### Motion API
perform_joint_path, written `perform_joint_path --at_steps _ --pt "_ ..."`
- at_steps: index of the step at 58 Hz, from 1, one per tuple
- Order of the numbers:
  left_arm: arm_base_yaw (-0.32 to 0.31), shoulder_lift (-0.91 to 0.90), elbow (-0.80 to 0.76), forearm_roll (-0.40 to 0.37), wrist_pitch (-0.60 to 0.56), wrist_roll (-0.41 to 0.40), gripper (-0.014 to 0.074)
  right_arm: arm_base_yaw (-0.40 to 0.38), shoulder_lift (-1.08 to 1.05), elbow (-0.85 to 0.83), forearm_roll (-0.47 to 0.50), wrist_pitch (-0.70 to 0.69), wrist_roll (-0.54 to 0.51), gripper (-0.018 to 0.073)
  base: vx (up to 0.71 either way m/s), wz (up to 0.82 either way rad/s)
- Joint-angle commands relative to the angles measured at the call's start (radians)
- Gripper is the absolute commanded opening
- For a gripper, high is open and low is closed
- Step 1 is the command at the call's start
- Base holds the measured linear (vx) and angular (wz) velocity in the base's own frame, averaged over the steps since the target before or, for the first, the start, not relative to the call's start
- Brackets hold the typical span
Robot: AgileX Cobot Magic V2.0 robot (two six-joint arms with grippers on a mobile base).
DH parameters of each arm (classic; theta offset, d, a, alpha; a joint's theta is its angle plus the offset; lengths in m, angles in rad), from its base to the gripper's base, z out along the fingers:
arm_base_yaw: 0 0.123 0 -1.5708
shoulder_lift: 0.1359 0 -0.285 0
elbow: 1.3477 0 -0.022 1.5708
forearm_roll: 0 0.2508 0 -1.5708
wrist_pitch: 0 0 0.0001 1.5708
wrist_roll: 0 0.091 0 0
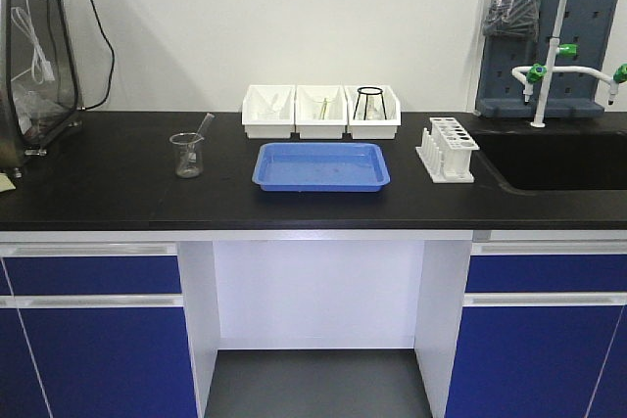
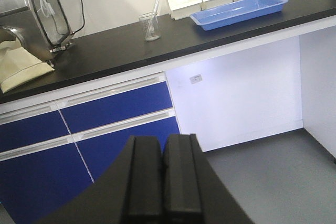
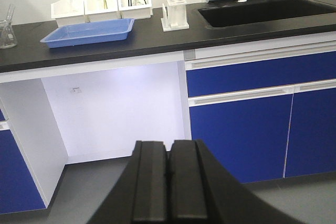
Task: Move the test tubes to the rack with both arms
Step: 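Drive the base forward toward the bench with the beaker and rack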
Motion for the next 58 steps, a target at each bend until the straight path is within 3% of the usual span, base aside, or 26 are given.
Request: perform_joint_path --at_steps 1,58 --pt "0.002 -0.01 0.027 -0.011 -0.081 -0.008 -0.0017 -0.007 -0.007 0.01 -0.004 -0.082 -0.006 -0.0007 0.0 0.0" --pt "0.002 -0.01 0.027 -0.011 -0.081 -0.008 -0.0017 -0.007 -0.007 0.01 -0.004 -0.082 -0.006 -0.0007 0.01 0.0"
